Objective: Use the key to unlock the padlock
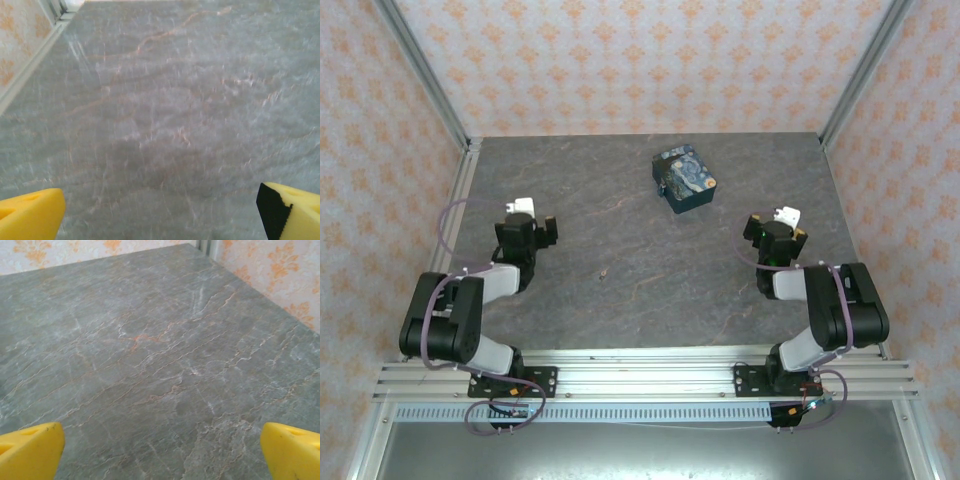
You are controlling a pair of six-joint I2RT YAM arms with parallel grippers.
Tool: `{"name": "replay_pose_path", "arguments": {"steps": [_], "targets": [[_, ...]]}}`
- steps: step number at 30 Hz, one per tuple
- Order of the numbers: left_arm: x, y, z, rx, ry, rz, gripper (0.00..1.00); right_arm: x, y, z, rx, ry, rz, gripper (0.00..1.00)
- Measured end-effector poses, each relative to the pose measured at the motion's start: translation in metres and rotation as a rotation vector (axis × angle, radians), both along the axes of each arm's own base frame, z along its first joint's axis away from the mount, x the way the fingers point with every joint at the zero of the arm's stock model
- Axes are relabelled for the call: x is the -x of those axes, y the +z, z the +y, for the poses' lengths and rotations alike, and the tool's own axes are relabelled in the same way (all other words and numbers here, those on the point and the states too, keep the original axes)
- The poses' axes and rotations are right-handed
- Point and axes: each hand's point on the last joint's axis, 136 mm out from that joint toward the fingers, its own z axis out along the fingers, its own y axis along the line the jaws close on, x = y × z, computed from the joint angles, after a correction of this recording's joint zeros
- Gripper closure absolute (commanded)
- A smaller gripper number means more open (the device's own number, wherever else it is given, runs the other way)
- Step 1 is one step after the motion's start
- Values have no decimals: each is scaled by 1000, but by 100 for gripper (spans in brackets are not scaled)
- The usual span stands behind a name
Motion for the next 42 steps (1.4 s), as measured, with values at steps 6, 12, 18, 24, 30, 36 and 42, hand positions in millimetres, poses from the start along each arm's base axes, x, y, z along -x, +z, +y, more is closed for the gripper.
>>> {"name": "replay_pose_path", "arguments": {"steps": [6,12,18,24,30,36,42], "targets": [[-41,83,-9,66,-16,-58,0,-16,47,0,-38,-23,7,1],[-118,123,-55,242,-157,10,0,-43,112,3,-249,-124,-24,7],[-163,81,-145,297,-314,236,0,-106,114,30,-409,-99,117,13],[-145,14,-216,350,-417,457,0,-183,113,83,-492,7,192,15],[-146,2,-227,401,-423,509,0,-224,87,149,-545,135,268,18],[-146,8,-228,407,-425,508,0,-253,50,204,-572,232,333,18],[-130,0,-223,398,-418,556,0,-258,29,227,-571,287,374,19]]}}
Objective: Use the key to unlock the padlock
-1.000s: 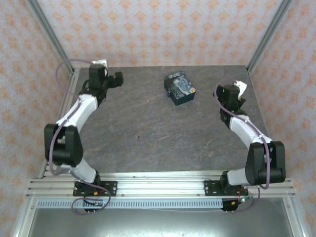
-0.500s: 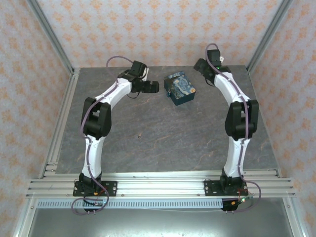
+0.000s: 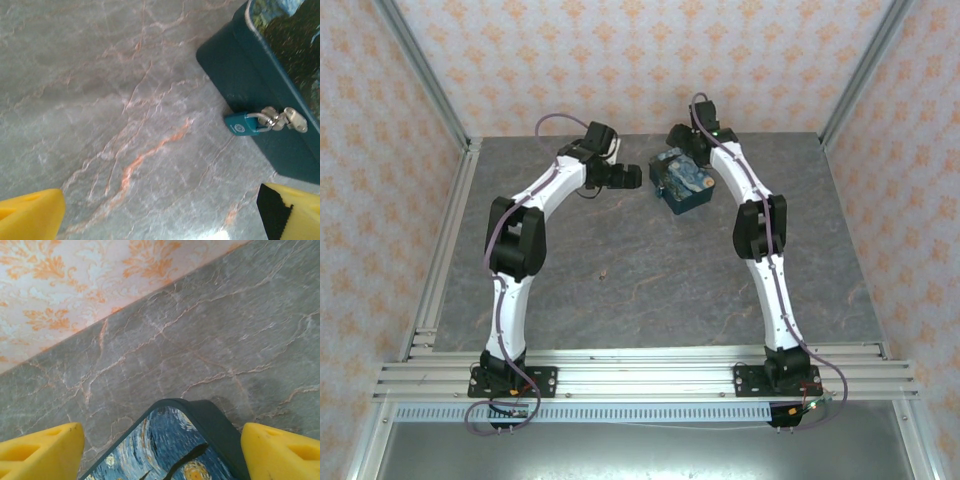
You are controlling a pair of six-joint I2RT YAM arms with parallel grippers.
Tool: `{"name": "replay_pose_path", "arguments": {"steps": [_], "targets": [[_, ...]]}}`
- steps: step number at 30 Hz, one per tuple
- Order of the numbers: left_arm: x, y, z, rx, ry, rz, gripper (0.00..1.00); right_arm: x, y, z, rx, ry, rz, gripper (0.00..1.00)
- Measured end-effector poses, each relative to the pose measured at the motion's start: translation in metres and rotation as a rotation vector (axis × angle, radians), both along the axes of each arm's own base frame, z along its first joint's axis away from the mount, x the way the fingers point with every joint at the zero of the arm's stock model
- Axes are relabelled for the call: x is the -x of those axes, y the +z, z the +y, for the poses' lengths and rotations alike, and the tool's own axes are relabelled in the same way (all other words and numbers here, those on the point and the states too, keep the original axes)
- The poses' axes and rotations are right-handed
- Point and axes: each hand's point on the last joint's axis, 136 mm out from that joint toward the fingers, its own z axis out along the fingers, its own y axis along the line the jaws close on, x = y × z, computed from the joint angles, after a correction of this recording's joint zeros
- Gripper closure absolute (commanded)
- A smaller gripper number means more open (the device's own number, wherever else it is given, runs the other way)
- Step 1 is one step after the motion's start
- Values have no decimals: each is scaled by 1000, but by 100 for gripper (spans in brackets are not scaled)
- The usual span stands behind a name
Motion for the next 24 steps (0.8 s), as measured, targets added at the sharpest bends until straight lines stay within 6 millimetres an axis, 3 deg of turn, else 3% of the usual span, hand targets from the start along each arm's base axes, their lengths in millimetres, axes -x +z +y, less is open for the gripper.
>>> {"name": "replay_pose_path", "arguments": {"steps": [5,9,18,21,24], "targets": [[23,11,7,-10,-6,16,0,6,-1,13,9,95,3,21],[35,24,11,-6,-5,1,0,20,-2,43,24,238,-1,25],[76,19,33,-40,26,30,0,80,-12,140,57,599,3,28],[85,19,43,-34,54,35,2,99,-14,156,75,658,17,25],[91,15,56,-23,97,42,4,115,-12,161,89,673,52,23]]}}
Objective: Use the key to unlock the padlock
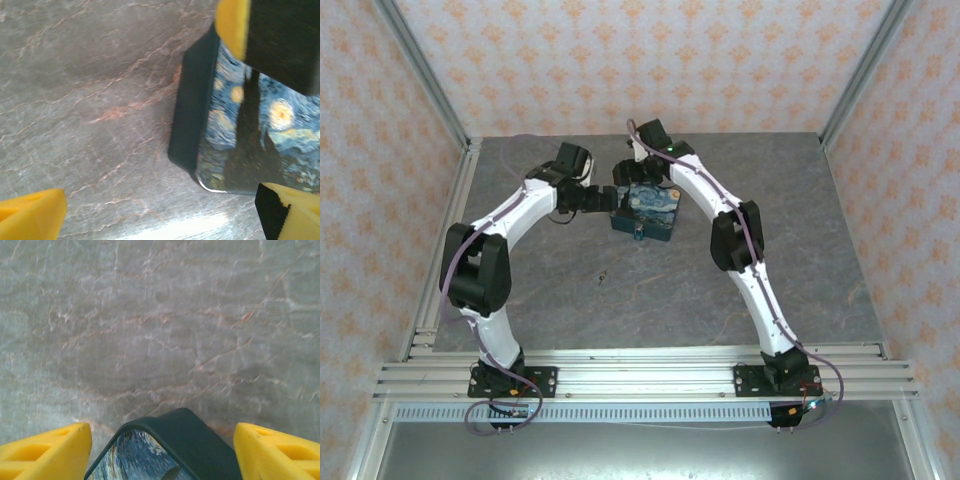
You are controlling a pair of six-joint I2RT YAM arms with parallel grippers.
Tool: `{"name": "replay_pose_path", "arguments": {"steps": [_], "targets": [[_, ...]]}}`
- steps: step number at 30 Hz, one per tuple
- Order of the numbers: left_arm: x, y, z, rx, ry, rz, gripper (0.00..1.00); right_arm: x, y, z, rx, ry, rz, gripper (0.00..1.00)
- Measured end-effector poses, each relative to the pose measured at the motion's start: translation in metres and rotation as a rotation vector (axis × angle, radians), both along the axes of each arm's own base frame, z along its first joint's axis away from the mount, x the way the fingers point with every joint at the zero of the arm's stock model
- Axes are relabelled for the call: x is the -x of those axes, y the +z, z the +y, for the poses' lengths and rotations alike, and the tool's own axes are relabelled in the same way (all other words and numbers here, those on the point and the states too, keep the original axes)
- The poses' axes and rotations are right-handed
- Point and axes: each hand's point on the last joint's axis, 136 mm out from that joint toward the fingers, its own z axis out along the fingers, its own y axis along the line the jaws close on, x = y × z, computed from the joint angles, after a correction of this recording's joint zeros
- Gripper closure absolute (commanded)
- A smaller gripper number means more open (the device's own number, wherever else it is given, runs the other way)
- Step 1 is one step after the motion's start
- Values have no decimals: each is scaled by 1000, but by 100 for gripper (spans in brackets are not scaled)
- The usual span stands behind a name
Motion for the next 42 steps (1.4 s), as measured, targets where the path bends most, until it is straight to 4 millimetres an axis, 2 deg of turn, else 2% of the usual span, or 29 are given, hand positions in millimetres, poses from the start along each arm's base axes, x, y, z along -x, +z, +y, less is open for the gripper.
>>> {"name": "replay_pose_path", "arguments": {"steps": [4,7,9,12,15,18,22,26,33,37,42], "targets": [[1,-9,11,15,44,16,10,9,13,-17,54,-67,16,21],[0,-10,11,43,55,20,19,20,34,-43,95,-164,14,20],[-5,-10,4,80,53,10,24,35,49,-66,106,-244,23,20],[-11,-18,-6,135,52,17,26,61,61,-99,75,-366,43,20],[-15,-32,-14,165,51,41,25,83,49,-129,32,-486,90,20],[-17,-41,-23,187,45,62,24,93,16,-144,15,-563,170,21],[-25,-40,-32,202,42,47,24,93,-20,-128,-11,-562,257,30],[-29,-41,-31,206,53,42,26,72,-14,-103,-76,-530,250,43],[-30,-41,-22,186,74,36,28,35,-13,-53,-125,-436,221,44],[-20,-39,-9,172,96,40,28,39,-14,-40,-131,-408,229,43],[6,-39,0,144,111,60,28,52,-17,-21,-137,-364,238,43]]}}
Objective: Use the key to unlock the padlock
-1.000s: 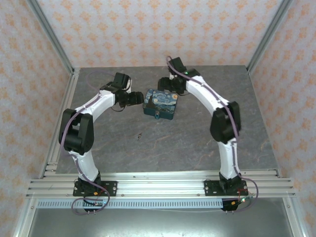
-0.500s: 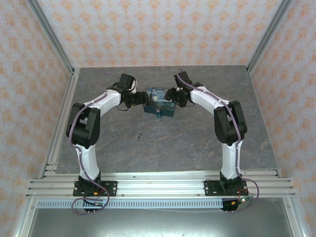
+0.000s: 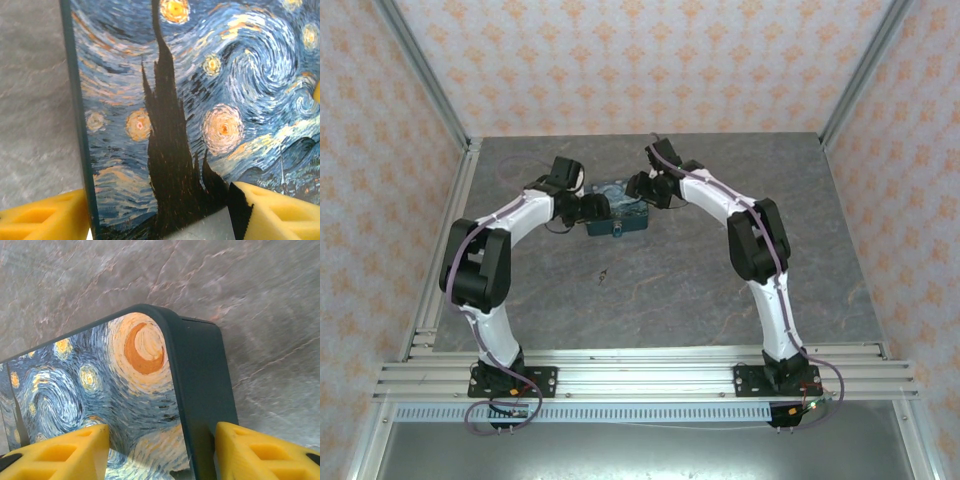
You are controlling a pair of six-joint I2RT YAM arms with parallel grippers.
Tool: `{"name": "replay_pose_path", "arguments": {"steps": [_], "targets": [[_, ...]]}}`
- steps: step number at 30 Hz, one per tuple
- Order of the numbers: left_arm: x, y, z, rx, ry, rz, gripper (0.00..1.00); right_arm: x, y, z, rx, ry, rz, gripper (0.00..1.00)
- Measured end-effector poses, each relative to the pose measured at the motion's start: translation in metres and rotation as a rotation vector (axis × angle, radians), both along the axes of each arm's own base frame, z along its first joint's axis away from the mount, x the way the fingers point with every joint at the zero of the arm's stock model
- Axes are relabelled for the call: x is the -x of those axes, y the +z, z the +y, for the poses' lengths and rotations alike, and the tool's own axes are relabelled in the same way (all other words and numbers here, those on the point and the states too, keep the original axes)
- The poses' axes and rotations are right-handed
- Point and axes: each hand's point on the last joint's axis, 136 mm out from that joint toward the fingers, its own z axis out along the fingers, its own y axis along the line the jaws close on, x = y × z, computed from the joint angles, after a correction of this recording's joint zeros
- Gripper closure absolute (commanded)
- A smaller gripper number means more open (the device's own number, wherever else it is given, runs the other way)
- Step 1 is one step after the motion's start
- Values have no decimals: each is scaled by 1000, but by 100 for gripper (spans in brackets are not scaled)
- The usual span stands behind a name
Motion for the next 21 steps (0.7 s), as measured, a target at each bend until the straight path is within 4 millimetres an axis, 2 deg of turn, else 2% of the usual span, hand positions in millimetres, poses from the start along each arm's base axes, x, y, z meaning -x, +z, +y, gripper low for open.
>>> {"name": "replay_pose_path", "arguments": {"steps": [4,11,13,17,19,21], "targets": [[12,1,6,-19,10,4,26,8,0,7,-14,18,-1,40],[24,9,19,-85,26,3,18,18,-1,9,11,28,20,26],[28,16,24,-112,29,-5,18,19,0,4,41,22,26,24],[39,47,37,-164,35,-58,17,26,7,-8,100,15,29,22],[45,65,41,-176,37,-99,17,29,19,-14,117,11,12,22],[57,79,45,-179,40,-141,18,33,40,-21,120,9,-25,22]]}}
